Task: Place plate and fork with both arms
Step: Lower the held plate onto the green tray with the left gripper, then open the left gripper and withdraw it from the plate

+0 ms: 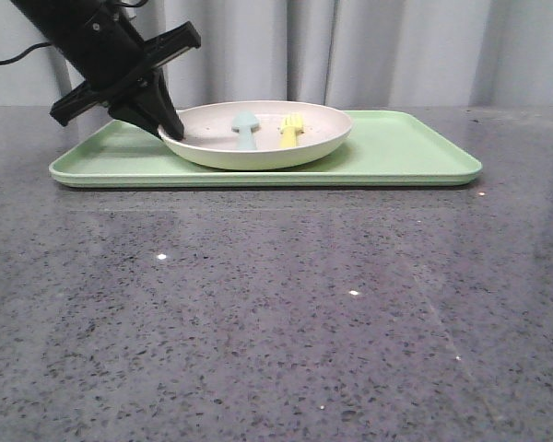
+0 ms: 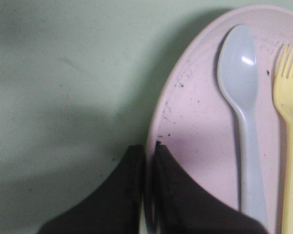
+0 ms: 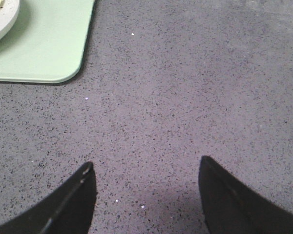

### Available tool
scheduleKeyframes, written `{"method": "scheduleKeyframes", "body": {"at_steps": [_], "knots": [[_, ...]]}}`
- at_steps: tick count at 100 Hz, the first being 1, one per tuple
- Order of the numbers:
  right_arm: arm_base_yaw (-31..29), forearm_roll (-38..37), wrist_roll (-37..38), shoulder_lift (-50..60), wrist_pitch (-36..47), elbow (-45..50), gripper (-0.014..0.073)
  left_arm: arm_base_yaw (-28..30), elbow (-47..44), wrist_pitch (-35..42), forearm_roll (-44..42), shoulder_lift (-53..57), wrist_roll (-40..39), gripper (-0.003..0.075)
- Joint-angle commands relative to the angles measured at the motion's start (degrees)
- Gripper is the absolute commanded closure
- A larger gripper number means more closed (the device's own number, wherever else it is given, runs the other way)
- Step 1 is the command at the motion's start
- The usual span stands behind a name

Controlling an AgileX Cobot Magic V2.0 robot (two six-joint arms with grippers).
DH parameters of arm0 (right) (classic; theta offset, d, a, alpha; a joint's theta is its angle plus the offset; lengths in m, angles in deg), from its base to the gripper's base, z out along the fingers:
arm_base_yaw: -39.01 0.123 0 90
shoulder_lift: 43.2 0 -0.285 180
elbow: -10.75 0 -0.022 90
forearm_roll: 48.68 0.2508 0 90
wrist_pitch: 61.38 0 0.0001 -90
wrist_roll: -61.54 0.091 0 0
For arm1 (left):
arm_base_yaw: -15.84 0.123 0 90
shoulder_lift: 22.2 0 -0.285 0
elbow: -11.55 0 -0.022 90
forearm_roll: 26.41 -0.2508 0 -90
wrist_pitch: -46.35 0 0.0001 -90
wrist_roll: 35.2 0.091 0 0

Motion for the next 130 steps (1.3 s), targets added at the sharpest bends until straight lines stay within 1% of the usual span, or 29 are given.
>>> {"method": "scheduleKeyframes", "body": {"at_steps": [1, 7, 14, 33, 40, 47, 62, 86, 108, 130], "knots": [[-0.39, -0.37, -0.68, -0.66, 3.72, -1.96, 0.0128, -0.7, 1.81, 0.54, 1.73, 2.81, -0.4, 0.0718], [-0.39, -0.37, -0.68, -0.66, 3.72, -1.96, 0.0128, -0.7, 1.81, 0.51, 1.73, 2.81, -0.4, 0.0685], [-0.39, -0.37, -0.68, -0.66, 3.72, -1.96, 0.0128, -0.7, 1.81, 0.39, 1.73, 2.81, -0.4, 0.0626], [-0.39, -0.37, -0.68, -0.66, 3.72, -1.96, 0.0128, -0.7, 1.81, 0.17, 1.73, 2.81, -0.4, 0.0437], [-0.39, -0.37, -0.68, -0.66, 3.72, -1.96, 0.0128, -0.7, 1.81, 0.06, 1.73, 2.81, -0.4, 0.0391], [-0.39, -0.37, -0.68, -0.66, 3.72, -1.96, 0.0128, -0.57, 1.81, -0.41, 1.73, 2.93, -0.4, 0.0364], [-0.39, -0.37, -0.68, -0.66, 3.72, -1.96, 0.0128, -0.57, 1.91, -1.61, 1.33, 3.38, -0.4, 0.0361], [-0.39, -0.37, -0.68, -0.66, 3.72, -1.96, 0.0128, -0.13, 1.91, -2.5, -1.96, 5.33, -0.4, 0.0361], [-0.39, -0.37, -0.68, -0.66, 3.72, -1.96, 0.0128, 1.98, 1.91, -3.89, -3.26, 8.62, -0.4, 0.0361], [-0.39, -0.37, -0.68, -0.66, 3.72, -1.96, 0.0128, 2.93, 1.91, -7.14, -10.84, 13.71, -0.4, 0.0362]]}}
